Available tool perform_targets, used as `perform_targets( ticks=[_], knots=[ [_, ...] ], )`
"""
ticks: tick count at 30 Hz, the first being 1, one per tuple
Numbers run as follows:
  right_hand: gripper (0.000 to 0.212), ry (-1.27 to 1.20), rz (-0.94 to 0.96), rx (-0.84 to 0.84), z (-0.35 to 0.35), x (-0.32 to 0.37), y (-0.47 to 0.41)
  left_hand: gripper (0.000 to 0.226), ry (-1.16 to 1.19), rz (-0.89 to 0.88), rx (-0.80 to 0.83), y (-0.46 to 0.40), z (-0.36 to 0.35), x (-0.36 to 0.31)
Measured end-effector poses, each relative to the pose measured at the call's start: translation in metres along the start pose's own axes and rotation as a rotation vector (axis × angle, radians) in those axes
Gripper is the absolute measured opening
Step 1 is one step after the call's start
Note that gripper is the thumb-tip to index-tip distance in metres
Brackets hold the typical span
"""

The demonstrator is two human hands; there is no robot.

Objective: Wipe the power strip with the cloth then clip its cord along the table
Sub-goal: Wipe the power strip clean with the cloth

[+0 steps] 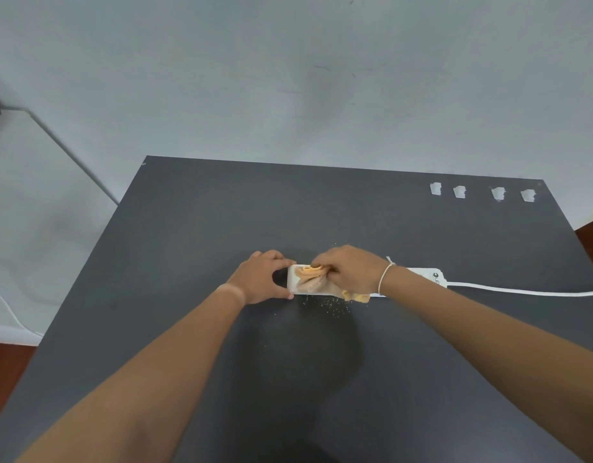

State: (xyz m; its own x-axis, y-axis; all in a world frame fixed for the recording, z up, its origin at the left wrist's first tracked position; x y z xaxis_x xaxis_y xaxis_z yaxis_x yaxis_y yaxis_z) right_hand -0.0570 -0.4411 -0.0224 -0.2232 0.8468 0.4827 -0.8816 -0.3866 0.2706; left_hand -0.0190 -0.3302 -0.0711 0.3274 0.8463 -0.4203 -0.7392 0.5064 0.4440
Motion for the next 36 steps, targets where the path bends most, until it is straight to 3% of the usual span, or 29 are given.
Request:
perform_targets(
  ticks=[3,5,9,12,14,18,21,23,27,30,32,36],
  knots=[
    [0.023,0.075,-0.153,-0.148,0.024,-0.028,0.002,0.07,0.023,0.003,0.001,0.0,-0.001,0.001],
    [0.023,0.015,-0.125,-0.209,0.033,-0.024,0.0,0.069,0.023,0.003,0.001,0.0,0.0,0.0],
    [0.027,0.0,-0.004,0.003,-0.002,0.006,-0.009,0.07,-0.001,-0.002,0.0,0.001,0.0,0.0],
    [0.026,0.128,-0.136,-0.117,0.02,-0.016,-0.011,0.069,0.038,0.011,-0.005,0.001,0.001,0.002],
    [0.026,0.095,-0.106,-0.155,0.028,-0.013,-0.013,0.069,0.034,0.016,-0.005,0.0,0.0,0.002],
    [0.031,0.051,0.045,0.022,-0.007,0.015,-0.013,0.066,0.04,0.015,-0.021,0.0,0.001,0.003],
    [0.029,0.113,-0.108,-0.141,0.013,-0.012,-0.016,0.069,0.065,0.026,-0.019,0.001,0.0,0.004],
    [0.029,0.08,-0.098,-0.202,0.023,-0.011,-0.016,0.069,0.061,0.034,-0.019,0.0,0.0,0.004],
    [0.031,0.085,0.057,-0.004,-0.008,0.021,-0.015,0.065,0.069,0.024,-0.029,0.0,0.0,0.004],
    [0.03,0.142,-0.126,-0.135,0.017,-0.013,-0.011,0.069,0.073,0.039,-0.015,0.001,-0.001,0.005],
    [0.03,0.096,-0.11,-0.202,0.029,-0.016,-0.006,0.069,0.077,0.042,-0.012,0.001,0.0,0.005],
    [0.031,0.092,0.033,0.005,-0.002,0.006,0.01,0.067,0.068,0.038,-0.015,0.001,0.001,0.004]
  ],
)
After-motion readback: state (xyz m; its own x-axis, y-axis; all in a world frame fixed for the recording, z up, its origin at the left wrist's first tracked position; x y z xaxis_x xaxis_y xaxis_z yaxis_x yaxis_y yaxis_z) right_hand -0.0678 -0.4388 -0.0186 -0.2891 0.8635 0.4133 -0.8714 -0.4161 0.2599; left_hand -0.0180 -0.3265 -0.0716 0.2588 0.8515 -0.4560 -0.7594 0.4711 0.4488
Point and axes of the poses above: each hand's wrist, its own y-axis away from the middle knuckle, its own z-axis out of the back of the hand, x = y × z, the point moved 10 cm from there along -y, towards the middle knuckle, and after that the axes turned 5 degrees about z, right-handed, at the moved point
